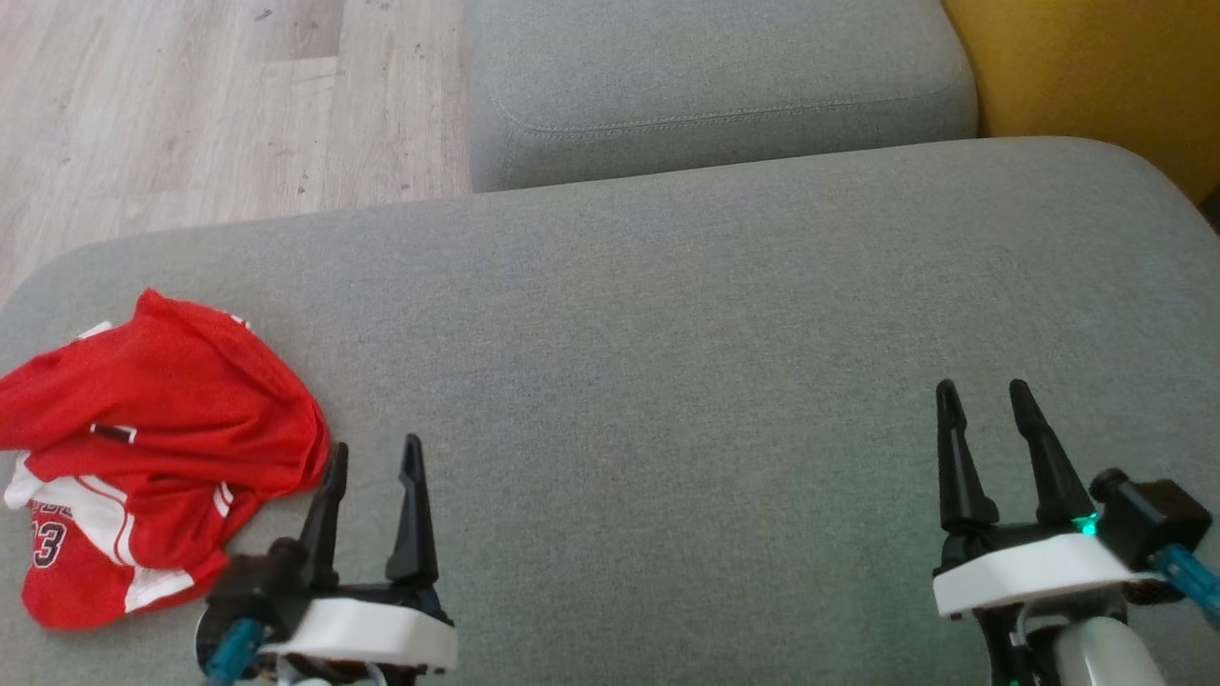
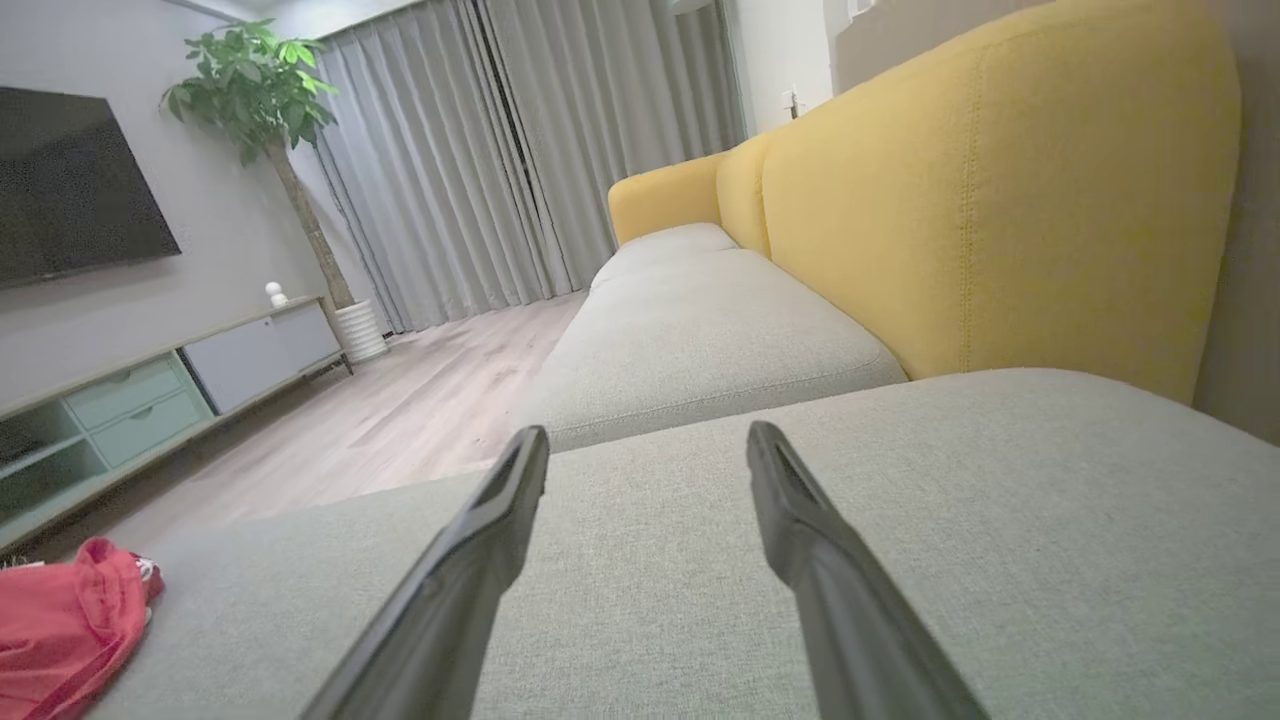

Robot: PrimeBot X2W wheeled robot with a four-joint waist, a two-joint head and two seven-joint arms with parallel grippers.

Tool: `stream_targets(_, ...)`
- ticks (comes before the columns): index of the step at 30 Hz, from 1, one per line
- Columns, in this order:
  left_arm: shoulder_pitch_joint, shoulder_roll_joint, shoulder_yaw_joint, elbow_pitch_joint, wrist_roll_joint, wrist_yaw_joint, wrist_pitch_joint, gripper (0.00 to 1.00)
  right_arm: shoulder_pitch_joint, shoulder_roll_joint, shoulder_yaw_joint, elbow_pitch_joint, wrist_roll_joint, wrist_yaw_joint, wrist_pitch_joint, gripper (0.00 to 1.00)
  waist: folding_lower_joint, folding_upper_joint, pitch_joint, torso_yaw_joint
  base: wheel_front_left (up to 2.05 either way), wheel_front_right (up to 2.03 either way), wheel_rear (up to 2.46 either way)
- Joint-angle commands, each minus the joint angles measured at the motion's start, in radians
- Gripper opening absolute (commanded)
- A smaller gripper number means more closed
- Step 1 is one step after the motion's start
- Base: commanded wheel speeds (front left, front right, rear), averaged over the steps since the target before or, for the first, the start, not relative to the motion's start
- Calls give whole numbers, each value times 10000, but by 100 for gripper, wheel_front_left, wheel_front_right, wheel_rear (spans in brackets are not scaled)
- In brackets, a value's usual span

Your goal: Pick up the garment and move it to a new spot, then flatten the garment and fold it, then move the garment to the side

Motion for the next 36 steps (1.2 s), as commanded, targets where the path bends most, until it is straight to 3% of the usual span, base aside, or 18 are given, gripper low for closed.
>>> stream_targets(1,-491,163,91,-322,379,101,-147,100,-267,-83,245,-460,-418,59,-167,100,0,0,-7,2,0,0,0)
stream_targets(13,-649,634,-920,-197,1991,750,-474,100,-264,-90,463,-612,-1925,65,-492,100,0,0,-67,-37,0,0,0)
stream_targets(20,-631,654,-1209,-336,2286,1058,-681,100,-190,-94,607,-781,-1965,70,-698,100,0,0,-77,-51,0,0,0)
stream_targets(28,-216,82,-333,-653,2088,623,-919,100,51,-99,572,-594,-1180,75,-934,100,0,0,-133,-7,0,0,0)
stream_targets(36,287,-444,622,-442,1790,-531,-1104,100,132,-102,578,187,-951,79,-1117,100,0,0,-207,-10,0,0,0)
